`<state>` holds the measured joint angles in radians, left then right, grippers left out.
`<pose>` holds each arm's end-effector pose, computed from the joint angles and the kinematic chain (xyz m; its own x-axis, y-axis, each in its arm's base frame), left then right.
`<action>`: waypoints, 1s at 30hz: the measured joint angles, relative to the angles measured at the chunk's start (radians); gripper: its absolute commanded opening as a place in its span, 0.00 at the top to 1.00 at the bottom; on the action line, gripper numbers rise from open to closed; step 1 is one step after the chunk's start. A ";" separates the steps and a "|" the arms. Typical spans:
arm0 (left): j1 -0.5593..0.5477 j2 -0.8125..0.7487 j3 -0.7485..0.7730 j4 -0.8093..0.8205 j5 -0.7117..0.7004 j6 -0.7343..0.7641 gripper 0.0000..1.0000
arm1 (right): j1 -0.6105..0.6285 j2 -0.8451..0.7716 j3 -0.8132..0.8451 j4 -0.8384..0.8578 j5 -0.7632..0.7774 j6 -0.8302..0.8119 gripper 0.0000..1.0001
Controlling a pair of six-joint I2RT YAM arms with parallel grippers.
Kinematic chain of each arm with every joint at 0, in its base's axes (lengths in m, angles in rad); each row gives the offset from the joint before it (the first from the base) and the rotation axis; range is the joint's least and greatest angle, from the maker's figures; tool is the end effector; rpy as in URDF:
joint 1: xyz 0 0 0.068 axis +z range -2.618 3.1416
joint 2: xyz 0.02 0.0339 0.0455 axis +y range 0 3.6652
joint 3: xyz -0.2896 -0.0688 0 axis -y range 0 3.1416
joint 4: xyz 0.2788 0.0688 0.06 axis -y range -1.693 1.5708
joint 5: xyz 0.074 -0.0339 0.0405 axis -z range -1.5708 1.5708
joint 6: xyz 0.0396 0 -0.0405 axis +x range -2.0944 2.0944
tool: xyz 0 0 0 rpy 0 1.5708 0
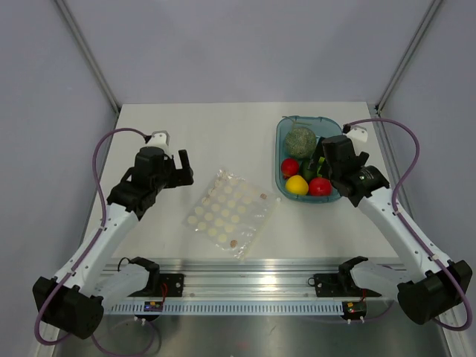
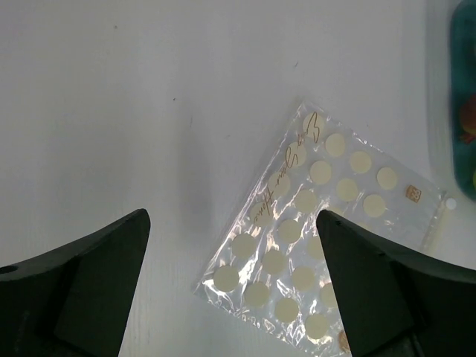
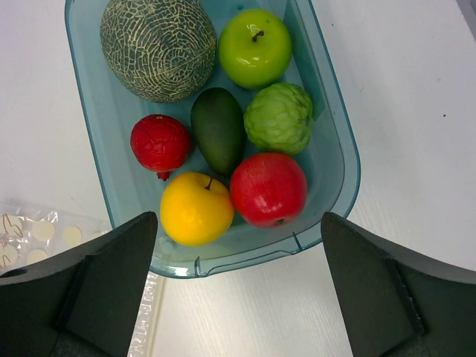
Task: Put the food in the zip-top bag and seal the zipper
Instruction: Pick up the zipper food storage bag at the center of the board.
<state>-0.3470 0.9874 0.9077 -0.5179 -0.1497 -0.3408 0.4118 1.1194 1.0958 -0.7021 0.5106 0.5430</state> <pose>0.2246 -0.0749 0.3291 -0.5723 -0.1445 -0.8072 0.0308 0.9799 -0.1972 0.2414 0.0843 0.3555 -0.5280 0.2613 -0.8080 0.3021 0.9470 0.1088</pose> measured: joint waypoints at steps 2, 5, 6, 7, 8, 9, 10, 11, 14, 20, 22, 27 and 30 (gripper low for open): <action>0.000 0.004 0.000 -0.006 0.002 -0.003 0.01 | 0.000 -0.006 -0.009 0.003 -0.003 0.000 0.01; -0.001 0.021 0.007 -0.019 0.017 -0.002 0.01 | 0.000 -0.024 -0.023 0.003 -0.009 -0.001 0.01; -0.006 0.029 0.010 -0.022 0.018 0.001 0.03 | 0.000 -0.030 -0.025 0.003 -0.010 -0.001 0.01; -0.014 0.034 0.013 -0.026 0.018 0.003 0.05 | 0.000 -0.034 -0.025 0.003 -0.016 -0.001 0.01; -0.023 0.036 0.014 -0.027 0.018 0.006 0.07 | 0.000 -0.038 -0.026 0.003 -0.023 -0.002 0.01; -0.040 0.037 0.015 -0.029 0.016 0.010 0.08 | 0.000 -0.043 -0.028 0.004 -0.034 -0.003 0.01; -0.060 0.037 0.016 -0.031 0.014 0.012 0.12 | 0.000 -0.048 -0.031 0.005 -0.042 -0.004 0.00; -0.077 0.037 0.018 -0.034 0.014 0.016 0.13 | 0.000 -0.050 -0.032 0.006 -0.048 -0.005 0.01; -0.167 0.048 0.027 -0.039 0.001 0.016 0.20 | 0.000 -0.054 -0.035 0.009 -0.069 -0.005 0.01; -0.416 0.187 0.045 -0.037 -0.046 -0.032 0.32 | 0.000 -0.060 -0.035 0.010 -0.108 -0.005 0.01; -0.510 0.259 0.046 -0.031 -0.050 -0.063 0.33 | 0.000 -0.062 -0.035 0.010 -0.113 -0.005 0.01; -0.681 0.419 0.051 -0.003 -0.052 -0.143 0.40 | 0.000 -0.063 -0.035 0.010 -0.113 -0.004 0.00; -0.733 0.520 0.072 0.022 -0.050 -0.182 0.44 | 0.000 -0.063 -0.035 0.010 -0.114 -0.004 0.00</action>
<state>-1.0798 1.5070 0.9794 -0.4957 -0.1997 -0.5224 0.4118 1.0569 1.0607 -0.6926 0.3962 0.5388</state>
